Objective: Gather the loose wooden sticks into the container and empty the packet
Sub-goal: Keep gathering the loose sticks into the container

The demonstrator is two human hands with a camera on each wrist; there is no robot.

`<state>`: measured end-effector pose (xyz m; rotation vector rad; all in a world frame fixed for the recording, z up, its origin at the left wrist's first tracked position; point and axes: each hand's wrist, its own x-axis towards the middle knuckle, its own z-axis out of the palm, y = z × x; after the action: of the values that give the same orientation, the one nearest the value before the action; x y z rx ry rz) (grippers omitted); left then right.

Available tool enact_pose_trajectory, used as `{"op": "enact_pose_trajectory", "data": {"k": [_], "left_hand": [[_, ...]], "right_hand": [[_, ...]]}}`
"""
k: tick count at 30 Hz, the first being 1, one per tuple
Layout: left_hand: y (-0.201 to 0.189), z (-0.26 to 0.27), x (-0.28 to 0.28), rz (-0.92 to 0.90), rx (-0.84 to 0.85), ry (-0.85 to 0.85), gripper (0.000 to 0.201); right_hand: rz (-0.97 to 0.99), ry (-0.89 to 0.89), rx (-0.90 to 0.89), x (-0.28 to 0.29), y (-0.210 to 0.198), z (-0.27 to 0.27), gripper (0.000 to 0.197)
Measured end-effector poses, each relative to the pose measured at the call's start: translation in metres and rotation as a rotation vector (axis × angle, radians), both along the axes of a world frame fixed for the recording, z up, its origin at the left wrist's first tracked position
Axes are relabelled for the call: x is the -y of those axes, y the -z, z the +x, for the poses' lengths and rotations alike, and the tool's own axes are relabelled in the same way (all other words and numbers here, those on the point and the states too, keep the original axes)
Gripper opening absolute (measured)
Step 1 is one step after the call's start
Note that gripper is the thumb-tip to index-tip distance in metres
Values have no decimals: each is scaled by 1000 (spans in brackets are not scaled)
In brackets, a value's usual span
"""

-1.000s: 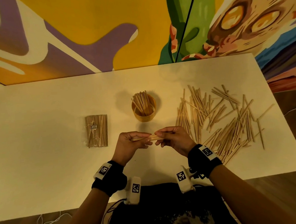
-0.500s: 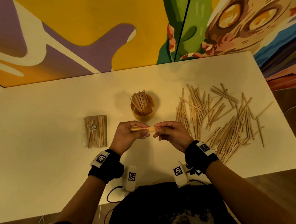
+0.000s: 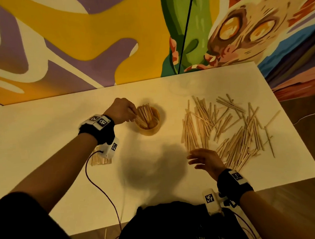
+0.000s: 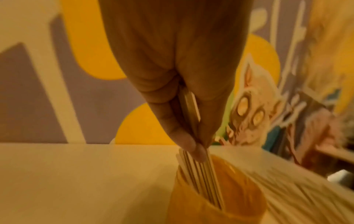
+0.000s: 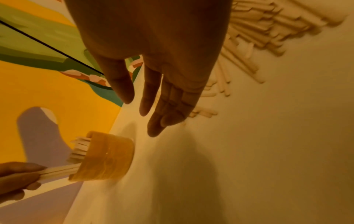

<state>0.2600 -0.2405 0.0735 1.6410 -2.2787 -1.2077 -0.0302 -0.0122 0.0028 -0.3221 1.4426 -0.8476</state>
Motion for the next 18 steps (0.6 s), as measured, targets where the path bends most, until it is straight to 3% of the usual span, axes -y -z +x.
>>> {"op": "enact_pose_trajectory", "data": {"k": [6,10,18], "left_hand": [[19,-24,2,-29,308,314,9],[28,-21,-2,-129,295,366,13],[21,4,8,-449,104,261,8]], "right_hand": [[105,19,-93,-33,12,-15,19],[132,16,-132,-47,13,-17,17],[155,-42,-179,-66,17,-34,18]]}}
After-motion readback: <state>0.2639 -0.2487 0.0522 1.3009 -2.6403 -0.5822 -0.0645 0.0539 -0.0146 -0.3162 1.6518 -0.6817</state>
